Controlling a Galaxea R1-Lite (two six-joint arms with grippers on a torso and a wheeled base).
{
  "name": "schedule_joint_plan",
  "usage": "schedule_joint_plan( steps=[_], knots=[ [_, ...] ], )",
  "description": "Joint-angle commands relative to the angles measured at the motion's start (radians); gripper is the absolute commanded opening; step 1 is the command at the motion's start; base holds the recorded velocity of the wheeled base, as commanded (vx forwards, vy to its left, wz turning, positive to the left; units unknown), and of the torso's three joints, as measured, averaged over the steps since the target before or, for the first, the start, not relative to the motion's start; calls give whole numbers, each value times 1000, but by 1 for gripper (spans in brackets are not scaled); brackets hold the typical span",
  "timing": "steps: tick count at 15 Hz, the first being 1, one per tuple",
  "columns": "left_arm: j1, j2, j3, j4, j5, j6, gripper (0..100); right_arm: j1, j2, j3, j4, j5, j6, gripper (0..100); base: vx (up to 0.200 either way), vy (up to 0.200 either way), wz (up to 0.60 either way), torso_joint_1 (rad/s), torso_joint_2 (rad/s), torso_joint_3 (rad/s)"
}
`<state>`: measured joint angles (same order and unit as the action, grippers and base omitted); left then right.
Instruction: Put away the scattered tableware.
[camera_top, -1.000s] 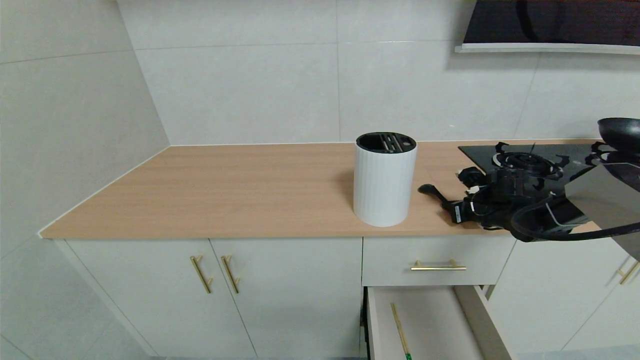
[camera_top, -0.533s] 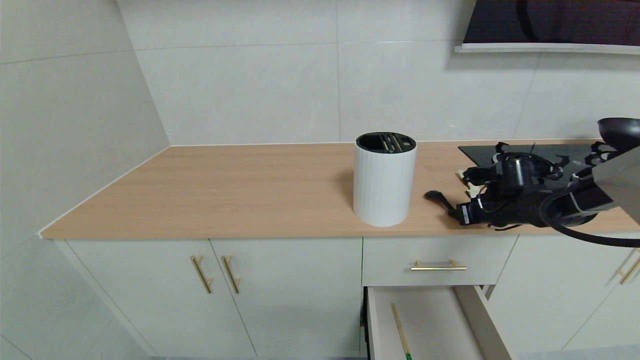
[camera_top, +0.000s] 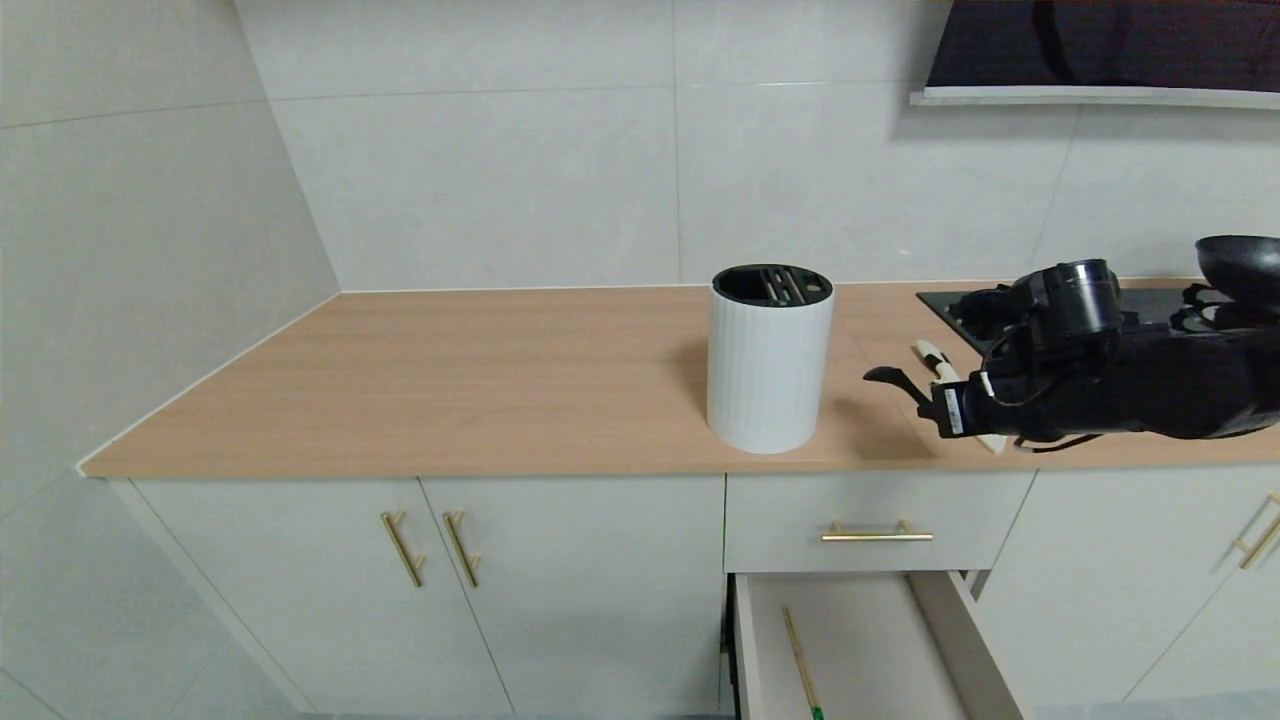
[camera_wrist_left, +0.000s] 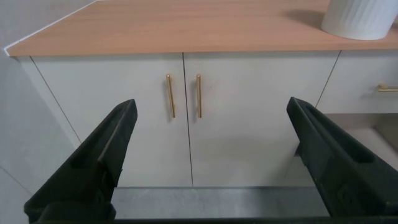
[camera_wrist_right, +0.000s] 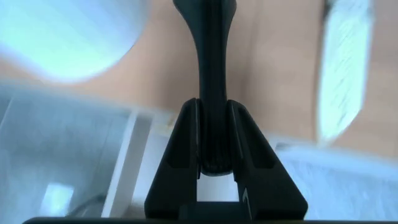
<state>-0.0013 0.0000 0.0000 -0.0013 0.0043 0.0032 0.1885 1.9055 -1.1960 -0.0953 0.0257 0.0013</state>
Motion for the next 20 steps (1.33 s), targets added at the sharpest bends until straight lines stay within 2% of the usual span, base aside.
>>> schedule_joint_plan(
  steps=[1, 4, 5, 6, 10, 17, 20],
  knots=[
    [0, 0, 0, 0, 0, 0, 100, 14, -141, 111, -7, -4, 6, 0, 0, 0, 0, 0, 0, 0],
    [0, 0, 0, 0, 0, 0, 100, 26, -241, 268, -15, -9, 26, 0, 0, 0, 0, 0, 0, 0],
    [0, 0, 0, 0, 0, 0, 100, 26, -241, 268, -15, -9, 26, 0, 0, 0, 0, 0, 0, 0],
    [0, 0, 0, 0, 0, 0, 100, 28, -287, 348, -27, -9, 28, 0, 0, 0, 0, 0, 0, 0],
    [0, 0, 0, 0, 0, 0, 100, 26, -344, 504, -149, -9, 31, 0, 0, 0, 0, 0, 0, 0],
    [0, 0, 0, 0, 0, 0, 100, 28, -272, 516, -185, -9, 31, 0, 0, 0, 0, 0, 0, 0],
    [0, 0, 0, 0, 0, 0, 100, 28, -244, 532, -236, -9, 29, 0, 0, 0, 0, -136, 292, 173]
  ],
)
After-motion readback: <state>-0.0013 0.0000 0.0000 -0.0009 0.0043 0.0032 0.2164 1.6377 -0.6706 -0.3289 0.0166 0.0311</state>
